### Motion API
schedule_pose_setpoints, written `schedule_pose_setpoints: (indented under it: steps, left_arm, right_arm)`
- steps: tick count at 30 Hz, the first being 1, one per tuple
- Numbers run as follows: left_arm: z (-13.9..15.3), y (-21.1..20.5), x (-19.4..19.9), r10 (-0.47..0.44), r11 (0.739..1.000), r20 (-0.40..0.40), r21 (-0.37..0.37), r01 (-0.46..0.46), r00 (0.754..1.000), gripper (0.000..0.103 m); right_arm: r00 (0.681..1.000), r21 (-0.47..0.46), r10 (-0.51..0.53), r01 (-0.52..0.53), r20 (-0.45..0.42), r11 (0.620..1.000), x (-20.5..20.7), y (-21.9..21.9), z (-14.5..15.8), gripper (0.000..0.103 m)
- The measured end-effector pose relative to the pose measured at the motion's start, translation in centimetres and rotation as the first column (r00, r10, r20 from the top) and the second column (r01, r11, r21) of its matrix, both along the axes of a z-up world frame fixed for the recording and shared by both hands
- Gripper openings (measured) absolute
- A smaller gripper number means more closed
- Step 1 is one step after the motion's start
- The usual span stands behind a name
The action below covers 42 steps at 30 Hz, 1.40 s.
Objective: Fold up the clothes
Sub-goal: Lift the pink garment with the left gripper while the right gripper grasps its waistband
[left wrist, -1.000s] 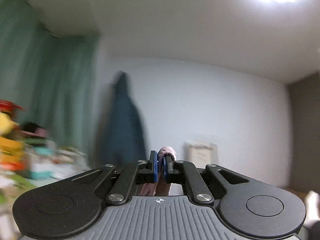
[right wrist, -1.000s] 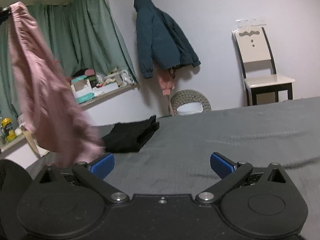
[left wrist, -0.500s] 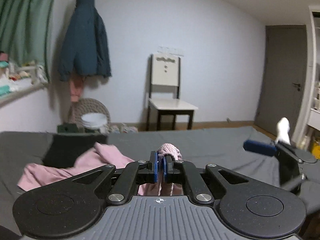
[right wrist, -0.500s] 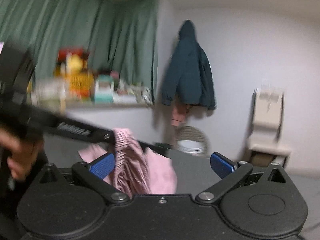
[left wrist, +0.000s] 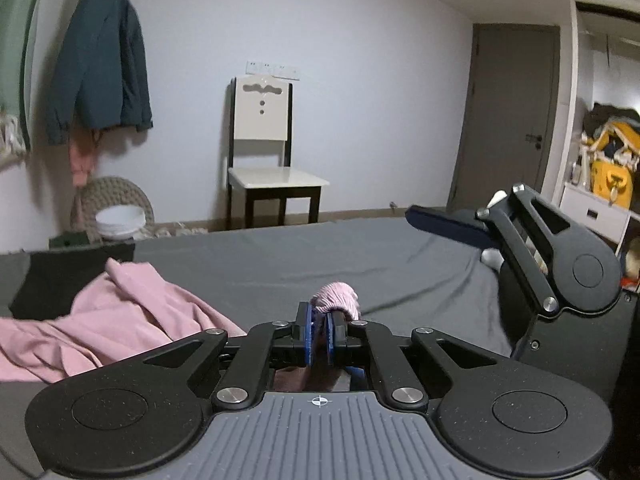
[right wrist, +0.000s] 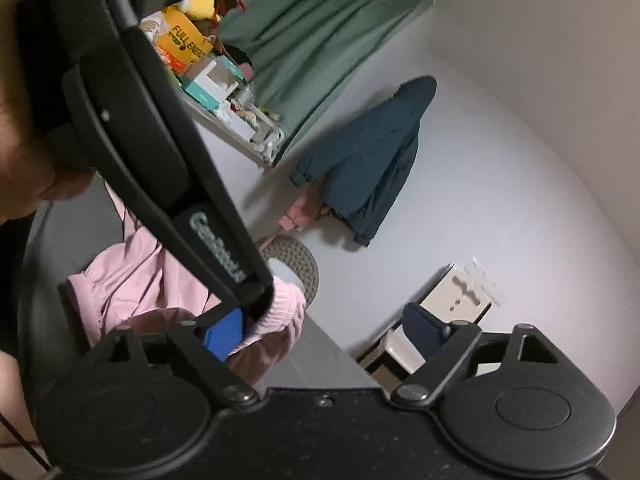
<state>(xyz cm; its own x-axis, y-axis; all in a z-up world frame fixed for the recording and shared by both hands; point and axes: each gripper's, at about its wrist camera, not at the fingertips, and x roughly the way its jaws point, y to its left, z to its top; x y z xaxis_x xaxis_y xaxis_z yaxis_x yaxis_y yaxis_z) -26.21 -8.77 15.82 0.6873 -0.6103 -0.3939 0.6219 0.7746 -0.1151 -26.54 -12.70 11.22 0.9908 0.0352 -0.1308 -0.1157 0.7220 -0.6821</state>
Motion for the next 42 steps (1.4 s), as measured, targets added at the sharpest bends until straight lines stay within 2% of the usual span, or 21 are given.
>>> schedule_pose_setpoints:
  steps: [6,10,14,15,16,18,20,23,25,26,27,28,30,36,38,41,42]
  left_arm:
    - [-0.6,-0.5,0.7,-0.024,1.0,0.003,0.002,0.024,1.0,0.006]
    - [-0.7,-0.8,1.0,-0.047,0.999,0.015,0.012,0.047,0.999,0.006]
    - [-0.4,-0.9,0.5,-0.084,0.996,0.029,0.033,0.083,0.996,0.006]
    - [-0.3,-0.7,0.2,-0.092,0.995,0.034,0.041,0.09,0.995,0.007]
    - [-0.2,-0.4,-0.2,-0.101,0.994,0.031,0.045,0.099,0.994,0.013]
    - [-0.1,0.3,-1.0,-0.109,0.993,0.025,0.054,0.107,0.994,0.015]
    - [-0.3,1.1,-1.9,-0.064,0.992,0.029,0.106,0.061,0.998,0.016]
    - [-1.1,1.4,-2.4,0.017,0.968,0.031,0.249,-0.024,0.999,0.03]
    - [-1.4,1.5,-2.3,0.074,0.951,0.029,0.298,-0.079,0.997,0.051]
    - [-1.4,1.4,-2.2,0.098,0.946,0.03,0.307,-0.102,0.995,0.057]
    - [-1.4,1.3,-2.0,0.121,0.94,0.032,0.317,-0.125,0.992,0.071]
    - [-1.5,1.0,-1.8,0.14,0.93,0.039,0.337,-0.145,0.989,0.08]
    - [-1.9,0.4,-1.4,0.173,0.906,0.057,0.382,-0.181,0.983,0.081]
    - [-4.7,-1.9,0.8,0.241,0.821,0.039,0.524,-0.225,0.97,0.081]
    - [-5.1,-2.1,1.7,0.284,0.816,0.033,0.517,-0.259,0.958,0.08]
    - [-4.5,-1.5,2.6,0.342,0.839,0.016,0.445,-0.313,0.939,0.08]
    - [-4.4,-1.4,2.8,0.353,0.836,0.032,0.438,-0.331,0.935,0.073]
  right_arm:
    - [0.998,-0.086,-0.053,0.056,0.031,0.995,0.1,1.0,-0.8,0.073]
    - [0.999,-0.123,-0.047,0.047,0.004,0.991,0.7,1.1,-1.7,0.047]
    - [0.999,-0.092,-0.036,0.033,-0.036,0.995,1.1,1.3,-1.9,0.032]
    - [0.998,-0.077,-0.035,0.031,-0.045,0.997,1.2,1.3,-1.8,0.022]
    - [0.998,-0.056,-0.042,0.039,-0.053,0.998,1.4,1.2,-1.7,0.021]
    - [0.996,0.009,-0.056,0.057,-0.071,0.998,1.8,0.6,-1.3,0.016]
    - [0.994,0.104,-0.059,0.069,-0.094,0.992,2.2,-0.3,-0.6,0.015]
    - [0.993,0.284,-0.04,0.069,-0.108,0.956,2.5,-2.2,0.2,0.015]
    - [0.993,0.36,-0.03,0.068,-0.11,0.931,3.8,-4.5,-0.1,0.015]
    - [0.993,0.387,-0.027,0.068,-0.111,0.92,4.6,-5.2,0.1,0.015]
    - [0.994,0.406,-0.028,0.068,-0.105,0.911,4.8,-5.6,0.3,0.015]
    - [0.995,0.413,-0.026,0.065,-0.099,0.908,4.8,-5.9,0.7,0.015]
    - [0.996,0.423,-0.022,0.058,-0.088,0.904,4.5,-6.4,1.5,0.016]
    - [0.998,0.453,-0.011,0.034,-0.054,0.891,3.8,-8.2,3.9,0.016]
    - [0.999,0.465,-0.009,0.029,-0.046,0.885,4.1,-8.3,4.5,0.016]
    - [0.999,0.463,-0.016,0.028,-0.03,0.886,4.0,-8.4,5.1,0.016]
    - [1.0,0.468,-0.016,0.026,-0.025,0.883,3.9,-8.4,5.3,0.016]
